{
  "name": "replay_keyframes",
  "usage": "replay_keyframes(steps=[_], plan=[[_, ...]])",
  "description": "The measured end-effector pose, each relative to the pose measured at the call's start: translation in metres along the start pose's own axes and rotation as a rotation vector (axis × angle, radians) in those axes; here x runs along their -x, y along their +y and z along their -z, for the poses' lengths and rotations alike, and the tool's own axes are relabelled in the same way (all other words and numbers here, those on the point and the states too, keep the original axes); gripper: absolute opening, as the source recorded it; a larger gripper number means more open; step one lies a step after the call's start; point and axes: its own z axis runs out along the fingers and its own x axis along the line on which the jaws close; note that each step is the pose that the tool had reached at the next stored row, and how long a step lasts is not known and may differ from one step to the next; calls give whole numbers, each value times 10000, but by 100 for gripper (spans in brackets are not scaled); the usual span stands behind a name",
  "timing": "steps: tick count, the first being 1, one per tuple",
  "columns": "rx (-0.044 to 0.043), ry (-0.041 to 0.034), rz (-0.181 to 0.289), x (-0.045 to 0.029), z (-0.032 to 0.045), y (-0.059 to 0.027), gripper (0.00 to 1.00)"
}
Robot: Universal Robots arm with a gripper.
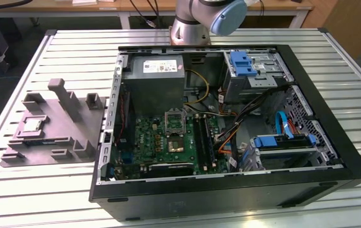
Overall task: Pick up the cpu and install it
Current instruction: 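Pick up the cpu and move it towards the insertion slot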
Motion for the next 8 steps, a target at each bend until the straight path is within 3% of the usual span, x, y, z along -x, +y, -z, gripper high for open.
replay_keyframes(steps=[8], plan=[[0,0,0,0,-18,-1,71]])
